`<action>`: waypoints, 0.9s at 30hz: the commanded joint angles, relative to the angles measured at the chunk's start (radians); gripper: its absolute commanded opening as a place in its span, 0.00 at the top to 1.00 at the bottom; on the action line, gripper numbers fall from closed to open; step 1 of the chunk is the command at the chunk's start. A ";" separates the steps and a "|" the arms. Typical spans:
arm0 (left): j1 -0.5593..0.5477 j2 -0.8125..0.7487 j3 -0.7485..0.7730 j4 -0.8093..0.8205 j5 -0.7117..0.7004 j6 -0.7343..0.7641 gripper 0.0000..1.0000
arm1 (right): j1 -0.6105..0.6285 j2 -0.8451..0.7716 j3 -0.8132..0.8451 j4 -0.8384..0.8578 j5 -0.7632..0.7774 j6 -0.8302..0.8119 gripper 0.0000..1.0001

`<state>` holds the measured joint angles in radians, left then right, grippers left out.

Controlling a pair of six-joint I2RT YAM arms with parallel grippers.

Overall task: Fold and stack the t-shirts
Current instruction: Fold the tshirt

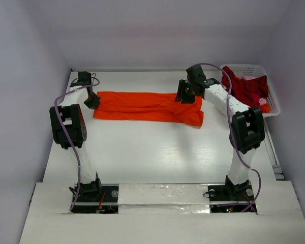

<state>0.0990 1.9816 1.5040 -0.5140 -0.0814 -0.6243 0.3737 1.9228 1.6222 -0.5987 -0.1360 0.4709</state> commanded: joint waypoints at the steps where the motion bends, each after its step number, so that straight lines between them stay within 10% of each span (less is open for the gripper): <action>1: -0.002 -0.009 0.053 -0.011 0.011 -0.022 1.00 | 0.002 -0.041 0.013 0.028 -0.011 -0.009 0.53; 27: -0.002 0.046 0.236 -0.098 0.042 -0.029 1.00 | 0.002 -0.056 -0.013 0.037 -0.019 -0.009 0.54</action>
<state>0.0990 2.0495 1.6897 -0.5789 -0.0307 -0.6598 0.3737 1.9175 1.6032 -0.5945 -0.1406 0.4709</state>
